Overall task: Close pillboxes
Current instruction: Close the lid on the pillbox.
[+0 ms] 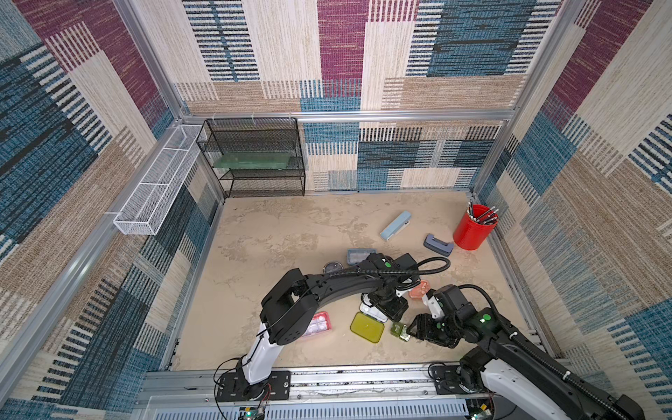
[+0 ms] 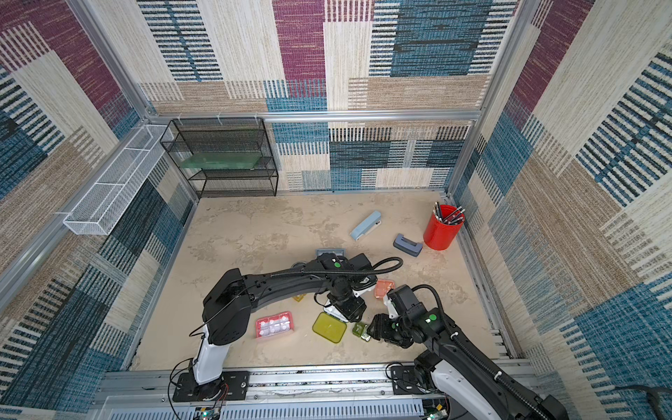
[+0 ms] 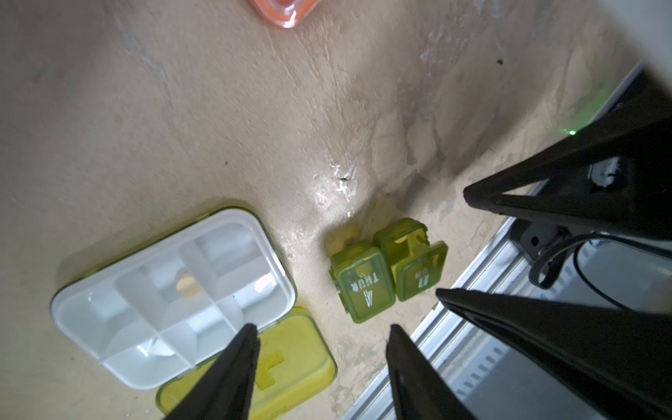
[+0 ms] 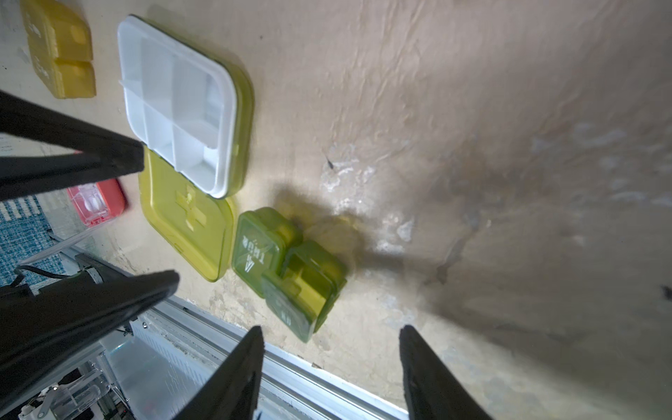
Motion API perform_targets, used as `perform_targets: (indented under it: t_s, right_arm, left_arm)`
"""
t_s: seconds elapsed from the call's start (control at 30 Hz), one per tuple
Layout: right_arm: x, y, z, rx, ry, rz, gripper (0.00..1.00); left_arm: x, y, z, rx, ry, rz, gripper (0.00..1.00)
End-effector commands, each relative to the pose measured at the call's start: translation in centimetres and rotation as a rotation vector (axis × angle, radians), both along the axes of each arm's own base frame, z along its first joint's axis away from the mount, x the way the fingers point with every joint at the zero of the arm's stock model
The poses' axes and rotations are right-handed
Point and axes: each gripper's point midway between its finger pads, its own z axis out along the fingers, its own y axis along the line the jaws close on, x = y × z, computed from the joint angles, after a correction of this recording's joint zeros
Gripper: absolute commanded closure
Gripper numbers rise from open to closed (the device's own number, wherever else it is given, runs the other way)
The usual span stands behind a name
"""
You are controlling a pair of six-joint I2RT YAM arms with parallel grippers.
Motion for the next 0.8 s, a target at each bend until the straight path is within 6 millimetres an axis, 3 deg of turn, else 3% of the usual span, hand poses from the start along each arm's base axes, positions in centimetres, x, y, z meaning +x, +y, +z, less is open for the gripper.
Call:
perform_targets:
  t_s: [0.0, 0.17, 0.77]
  right_arm:
    - [0.8, 0.5, -0.2, 0.017, -0.013, -0.009, 0.4]
    - [0.9, 0.2, -0.9, -0.021, 0.032, -0.019, 0.43]
    - [0.7, -0.6, -1.6, -0.044, 0.061, -0.029, 0.5]
  left_arm:
    - [-0.4, -0.3, -0.3, -0.003, 0.028, -0.013, 0.43]
    - [-0.6, -0.5, -0.8, 0.0, 0.049, -0.013, 0.58]
    - [-1.8, -1.5, -1.9, -0.023, 0.134, -0.012, 0.71]
